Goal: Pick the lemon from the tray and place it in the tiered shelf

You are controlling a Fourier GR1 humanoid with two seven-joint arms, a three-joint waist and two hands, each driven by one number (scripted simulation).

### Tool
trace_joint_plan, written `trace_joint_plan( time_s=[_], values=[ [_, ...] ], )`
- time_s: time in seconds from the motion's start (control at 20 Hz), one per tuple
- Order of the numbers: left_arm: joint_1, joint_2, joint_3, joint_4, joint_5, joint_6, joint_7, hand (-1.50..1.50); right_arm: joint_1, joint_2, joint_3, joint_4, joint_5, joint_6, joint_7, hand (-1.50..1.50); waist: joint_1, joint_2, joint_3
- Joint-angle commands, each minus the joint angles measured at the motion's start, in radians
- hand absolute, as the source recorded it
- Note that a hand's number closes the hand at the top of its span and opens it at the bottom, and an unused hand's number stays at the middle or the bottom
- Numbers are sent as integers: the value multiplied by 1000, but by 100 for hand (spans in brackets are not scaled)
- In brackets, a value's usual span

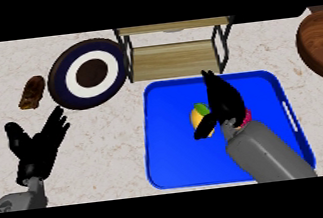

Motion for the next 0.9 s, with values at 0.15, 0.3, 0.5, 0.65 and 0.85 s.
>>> trace_joint_plan(
  time_s=[0.15, 0.3, 0.5, 0.65, 0.85],
  values=[
    [2, -26, -6, 5, -38, 21, 66, 0, 41, 64, 3, 90, 51, -17, -111, -150, -1, 5, -7],
    [8, -28, -11, -13, -22, 11, 56, 0, -15, 17, 107, 133, 19, 218, -139, 150, 15, 10, -7],
    [22, -25, 21, -9, -15, -10, 59, 0, 38, 98, 55, 101, 42, 99, -195, 150, -2, 5, -7],
    [7, -47, 15, 7, -44, -3, 50, 0, 12, 107, 6, 134, 51, 96, -259, 150, -1, 5, -7],
    [61, -40, 24, -46, -45, -4, 56, 0, 135, 75, 68, -41, 106, 43, -300, 150, -6, 2, -7]
  ],
)
